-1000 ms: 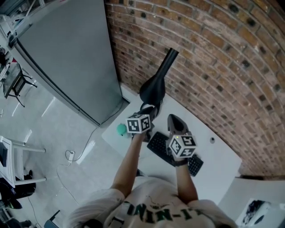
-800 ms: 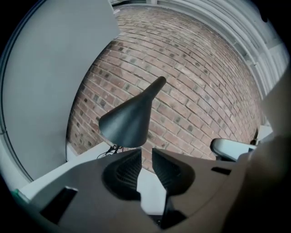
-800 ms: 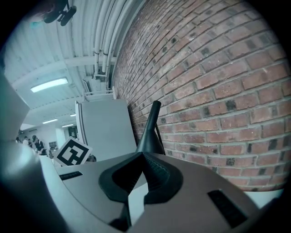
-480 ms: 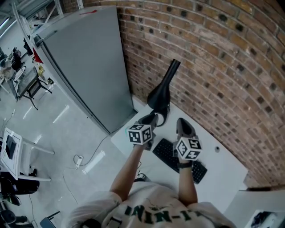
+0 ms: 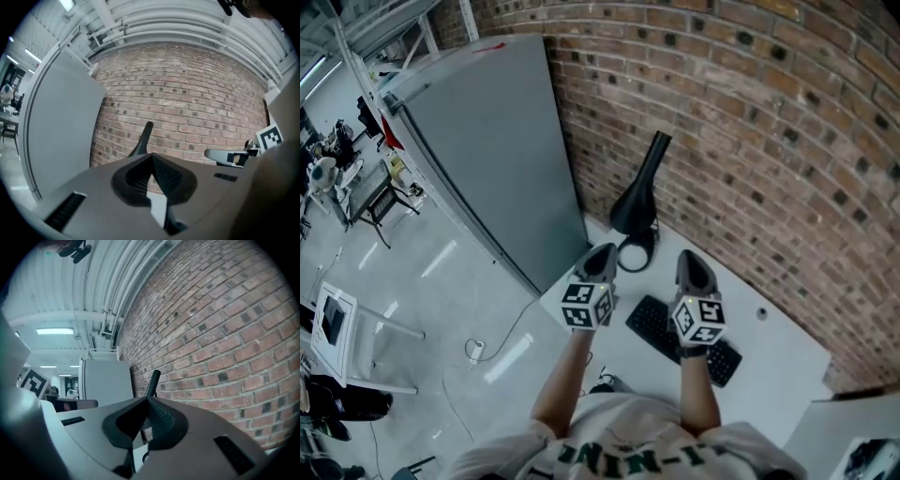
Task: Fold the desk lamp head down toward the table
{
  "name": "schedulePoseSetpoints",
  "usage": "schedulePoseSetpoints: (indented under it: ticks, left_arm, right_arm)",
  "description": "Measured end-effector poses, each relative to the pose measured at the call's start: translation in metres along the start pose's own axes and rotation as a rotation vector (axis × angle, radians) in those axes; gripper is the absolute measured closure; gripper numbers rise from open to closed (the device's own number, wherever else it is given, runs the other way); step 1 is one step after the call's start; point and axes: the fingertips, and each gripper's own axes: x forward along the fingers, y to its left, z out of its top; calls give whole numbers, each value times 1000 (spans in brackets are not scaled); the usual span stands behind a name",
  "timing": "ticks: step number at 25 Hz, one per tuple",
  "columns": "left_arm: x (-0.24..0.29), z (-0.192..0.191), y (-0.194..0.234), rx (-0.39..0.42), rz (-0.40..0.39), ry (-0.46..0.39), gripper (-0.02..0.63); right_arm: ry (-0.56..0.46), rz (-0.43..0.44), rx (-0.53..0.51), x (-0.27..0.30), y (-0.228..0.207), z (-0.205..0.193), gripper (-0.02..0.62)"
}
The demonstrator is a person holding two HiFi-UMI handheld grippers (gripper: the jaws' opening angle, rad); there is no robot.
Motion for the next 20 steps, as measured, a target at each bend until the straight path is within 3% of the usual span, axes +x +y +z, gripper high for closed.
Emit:
schedulePoseSetpoints:
  ticks: [6, 20]
  left_arm:
    - [-27, 26, -2, 132, 73, -58, 604]
    - [-78, -9, -10, 114, 154, -86, 604]
  right_arm:
    - [22, 42, -79, -7, 10, 3, 591]
    - [59, 101, -153, -55, 34, -18, 591]
